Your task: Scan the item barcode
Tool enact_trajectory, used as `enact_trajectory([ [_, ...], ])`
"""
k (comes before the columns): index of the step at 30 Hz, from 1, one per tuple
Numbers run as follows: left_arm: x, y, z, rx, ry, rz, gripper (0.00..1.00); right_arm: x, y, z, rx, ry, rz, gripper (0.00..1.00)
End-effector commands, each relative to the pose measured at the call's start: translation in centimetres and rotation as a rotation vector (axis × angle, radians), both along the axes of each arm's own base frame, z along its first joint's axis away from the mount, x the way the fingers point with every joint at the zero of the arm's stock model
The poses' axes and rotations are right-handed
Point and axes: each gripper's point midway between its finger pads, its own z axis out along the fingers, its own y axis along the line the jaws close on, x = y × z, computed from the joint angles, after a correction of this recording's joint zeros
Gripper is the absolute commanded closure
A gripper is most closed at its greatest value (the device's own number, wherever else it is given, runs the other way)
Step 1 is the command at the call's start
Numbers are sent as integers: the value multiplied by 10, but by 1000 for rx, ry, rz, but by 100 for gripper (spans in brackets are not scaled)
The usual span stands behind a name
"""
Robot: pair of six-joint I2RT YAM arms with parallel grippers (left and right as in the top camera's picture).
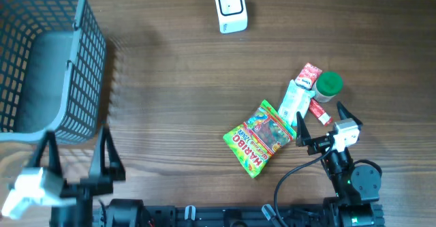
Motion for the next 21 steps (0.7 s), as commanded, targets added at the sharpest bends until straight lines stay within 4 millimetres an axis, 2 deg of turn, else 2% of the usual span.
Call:
enact_trajectory([
  [1, -16, 7, -26, 14, 59, 48, 0, 0, -3, 2, -2, -12, -17, 0],
  [6, -14, 3, -51, 17, 82, 36, 0, 0, -3, 2, -2, -12, -17, 0],
  [8, -9, 0, -53, 19, 77, 13, 0, 0, -3, 2, -2, -12, -17, 0],
  [10, -5, -4, -41, 22, 15, -6, 0, 0, -3, 2, -2, -12, -17, 0],
  [13, 1, -20, 7, 52, -255, -95, 0, 0, -3, 2, -2, -12, -17, 0],
  [15, -1, -34, 27, 88, -409, -167, 0, 0, -3, 2, -2, -12, -17, 0],
  [16, -1, -43, 29, 118, -492, -219, 0, 0, -3, 2, -2, -12, -17, 0],
  [19, 12, -54, 10, 151, -551, -277, 0, 0, -3, 2, -2, -12, -17, 0],
  [21, 29, -54, -16, 145, -511, -278, 0, 0, -3, 2, -2, -12, -17, 0],
])
